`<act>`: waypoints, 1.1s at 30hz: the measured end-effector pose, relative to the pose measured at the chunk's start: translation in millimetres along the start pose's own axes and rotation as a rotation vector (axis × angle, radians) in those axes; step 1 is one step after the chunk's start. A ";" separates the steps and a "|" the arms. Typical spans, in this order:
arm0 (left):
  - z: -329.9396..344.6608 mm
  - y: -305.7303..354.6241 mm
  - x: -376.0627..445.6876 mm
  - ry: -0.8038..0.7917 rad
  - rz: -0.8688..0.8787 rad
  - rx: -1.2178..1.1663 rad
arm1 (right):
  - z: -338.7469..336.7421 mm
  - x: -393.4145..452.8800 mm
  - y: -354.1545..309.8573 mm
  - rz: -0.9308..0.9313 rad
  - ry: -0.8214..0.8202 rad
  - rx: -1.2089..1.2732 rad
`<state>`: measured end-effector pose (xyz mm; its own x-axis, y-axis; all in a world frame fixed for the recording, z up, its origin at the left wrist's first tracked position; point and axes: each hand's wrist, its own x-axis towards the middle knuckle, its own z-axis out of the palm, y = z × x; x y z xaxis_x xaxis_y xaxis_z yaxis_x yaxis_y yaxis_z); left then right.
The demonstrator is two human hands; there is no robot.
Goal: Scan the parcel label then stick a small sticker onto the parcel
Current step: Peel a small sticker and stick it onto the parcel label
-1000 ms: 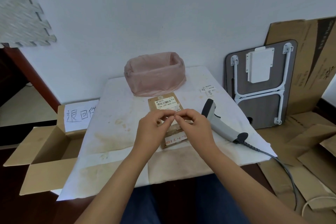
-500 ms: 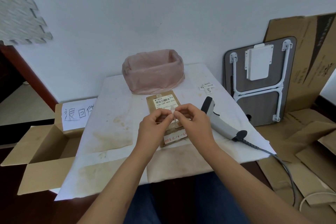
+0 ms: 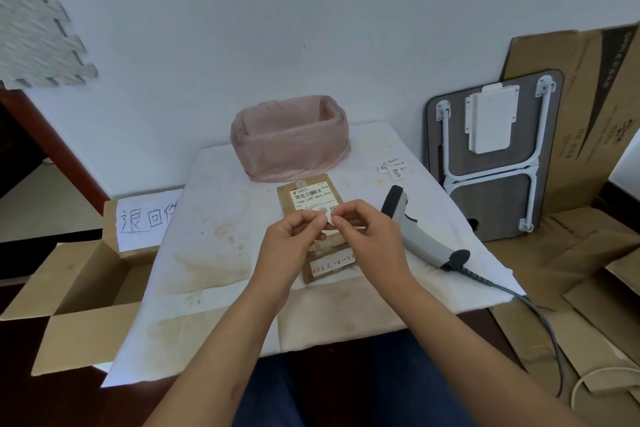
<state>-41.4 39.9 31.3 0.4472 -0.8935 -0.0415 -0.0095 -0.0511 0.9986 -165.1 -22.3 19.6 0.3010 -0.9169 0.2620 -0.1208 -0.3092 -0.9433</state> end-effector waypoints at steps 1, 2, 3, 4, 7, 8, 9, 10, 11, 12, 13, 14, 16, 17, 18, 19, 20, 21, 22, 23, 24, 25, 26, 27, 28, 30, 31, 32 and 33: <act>-0.2 0.3 0.1 0.005 0.001 0.006 | -0.5 -0.5 -0.5 -0.013 -0.003 -0.017; -0.4 0.3 0.2 0.009 0.002 0.012 | -0.5 -0.8 -1.0 -0.024 -0.006 -0.028; -0.5 -0.1 0.5 0.013 0.003 0.016 | -0.4 -1.4 -1.6 -0.031 -0.010 -0.031; -0.5 -0.4 0.8 0.017 0.006 0.019 | -0.2 -1.9 -2.1 -0.033 -0.015 -0.026; -0.8 -1.3 1.1 0.023 0.017 0.031 | -0.3 -2.7 -3.3 -0.031 -0.025 -0.016; -0.9 -1.4 1.0 0.019 0.020 0.032 | -0.6 -2.5 -3.4 -0.026 -0.028 -0.010; -0.8 -1.1 0.6 0.014 0.023 0.031 | -0.9 -2.8 -3.6 -0.021 -0.032 0.000; -0.6 -0.7 0.4 0.011 0.028 0.032 | -1.2 -2.9 -3.7 -0.016 -0.036 0.013; -0.4 0.1 0.0 0.009 0.035 0.038 | -1.4 -3.2 -3.6 -0.010 -0.039 0.028; -0.2 1.1 -0.4 0.010 0.040 0.048 | -1.3 -2.9 -3.3 -0.005 -0.039 0.036; 0.0 1.9 -0.9 0.011 0.044 0.063 | -1.6 -2.8 -3.0 -0.004 -0.039 0.039; -0.2 2.2 -1.3 0.010 0.047 0.079 | -1.8 -2.4 -2.8 -0.005 -0.038 0.038; -1.8 2.2 -1.5 -0.004 0.054 0.114 | -2.4 -1.8 -2.8 -0.009 -0.034 0.030; -2.7 2.6 -2.0 -0.016 0.059 0.133 | -2.8 -1.6 -2.8 -0.008 -0.032 0.028; -3.6 2.7 -2.4 -0.025 0.065 0.156 | -3.4 -1.4 -2.7 -0.003 -0.030 0.029; -4.1 3.2 -2.9 -0.032 0.074 0.180 | -3.9 -1.4 -2.8 0.001 -0.029 0.031; -4.5 3.6 -3.2 -0.036 0.084 0.203 | -4.3 -1.2 -2.7 0.005 -0.027 0.029; -4.5 4.2 -3.4 -0.037 0.096 0.225 | -4.6 -1.1 -2.7 0.008 -0.026 0.023; -4.3 4.7 -3.4 -0.032 0.110 0.252 | -4.7 -0.8 -2.7 0.012 -0.027 0.015; -4.3 4.9 -3.3 -0.020 0.125 0.286 | -4.8 -0.8 -2.9 0.015 -0.028 0.009; -4.1 5.1 -2.9 -0.005 0.141 0.323 | -4.8 -0.8 -3.0 0.016 -0.030 0.000; -4.0 5.4 -2.4 0.009 0.157 0.355 | -4.8 -1.0 -3.4 0.014 -0.032 -0.012; -4.0 5.5 -2.0 0.015 0.174 0.385 | -4.8 -1.1 -3.4 0.009 -0.034 -0.028; -3.8 5.6 -2.0 0.015 0.194 0.418 | -4.7 -1.1 -3.6 0.001 -0.037 -0.045; -3.5 5.5 -1.8 0.013 0.215 0.452 | -4.8 -0.8 -3.5 -0.005 -0.039 -0.065; -3.3 5.4 -1.6 0.010 0.250 0.507 | -4.6 0.0 -3.1 -0.012 -0.035 -0.106; -3.4 5.7 -1.8 0.009 0.262 0.525 | -4.4 0.4 -2.7 -0.016 -0.032 -0.128; -3.4 6.0 -2.0 0.009 0.272 0.541 | -4.3 1.0 -2.2 -0.023 -0.029 -0.149; -3.4 6.4 -2.1 0.009 0.278 0.552 | -4.2 1.2 -2.1 -0.032 -0.027 -0.164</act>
<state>-39.3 43.0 37.8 0.3688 -0.9030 0.2205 -0.5874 -0.0425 0.8082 -168.5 -23.8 22.8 0.3322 -0.8996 0.2836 -0.2631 -0.3771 -0.8880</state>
